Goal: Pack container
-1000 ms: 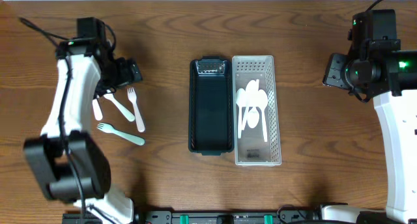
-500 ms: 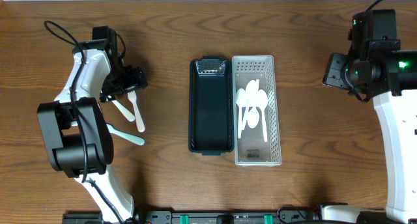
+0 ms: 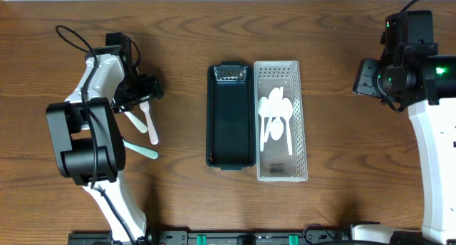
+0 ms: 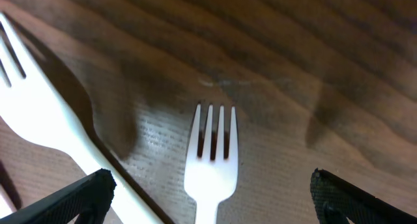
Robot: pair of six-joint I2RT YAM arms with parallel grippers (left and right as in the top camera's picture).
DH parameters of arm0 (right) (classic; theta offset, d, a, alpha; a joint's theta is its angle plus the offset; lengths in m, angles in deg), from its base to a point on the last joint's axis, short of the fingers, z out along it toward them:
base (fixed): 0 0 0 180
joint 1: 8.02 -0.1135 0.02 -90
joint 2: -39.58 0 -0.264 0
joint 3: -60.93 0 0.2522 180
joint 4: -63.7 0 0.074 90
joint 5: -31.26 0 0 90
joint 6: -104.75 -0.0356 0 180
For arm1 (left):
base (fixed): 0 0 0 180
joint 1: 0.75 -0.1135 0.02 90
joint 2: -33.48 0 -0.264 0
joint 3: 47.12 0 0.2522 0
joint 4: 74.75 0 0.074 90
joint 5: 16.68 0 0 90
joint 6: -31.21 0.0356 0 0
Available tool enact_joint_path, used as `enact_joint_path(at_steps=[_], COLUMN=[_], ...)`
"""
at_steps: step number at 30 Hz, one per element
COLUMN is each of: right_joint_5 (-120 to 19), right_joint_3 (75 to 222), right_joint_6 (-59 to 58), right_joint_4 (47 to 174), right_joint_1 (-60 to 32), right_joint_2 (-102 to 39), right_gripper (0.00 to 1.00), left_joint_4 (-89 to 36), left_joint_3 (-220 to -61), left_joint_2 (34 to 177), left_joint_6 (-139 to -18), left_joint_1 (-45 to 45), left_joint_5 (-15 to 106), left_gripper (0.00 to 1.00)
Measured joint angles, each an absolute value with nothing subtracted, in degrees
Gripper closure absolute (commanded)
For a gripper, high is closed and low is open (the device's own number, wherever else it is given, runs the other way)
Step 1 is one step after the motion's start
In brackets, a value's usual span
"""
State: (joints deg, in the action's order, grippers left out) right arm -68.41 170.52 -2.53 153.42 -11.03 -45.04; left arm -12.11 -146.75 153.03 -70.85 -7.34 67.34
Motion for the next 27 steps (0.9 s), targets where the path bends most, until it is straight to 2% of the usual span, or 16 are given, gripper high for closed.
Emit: enact_joint_path(at_steps=[23, 27], right_joint_5=[-68.41, -68.41], right_joint_3=[170.52, 170.52], right_joint_6=[-2.53, -2.53], right_joint_4=[153.44, 153.44], right_joint_1=[-11.03, -11.03], right_joint_2=[-45.04, -45.04], right_gripper=[0.41, 0.41], left_joint_4=[-12.46, -11.1], left_joint_3=[-146.9, -146.9], left_joint_2=[155.26, 155.33], left_joint_6=[-70.87, -71.09], left_joint_1=[-5.35, -5.35], left_joint_5=[67.76, 67.73], left_gripper=[0.0, 0.1])
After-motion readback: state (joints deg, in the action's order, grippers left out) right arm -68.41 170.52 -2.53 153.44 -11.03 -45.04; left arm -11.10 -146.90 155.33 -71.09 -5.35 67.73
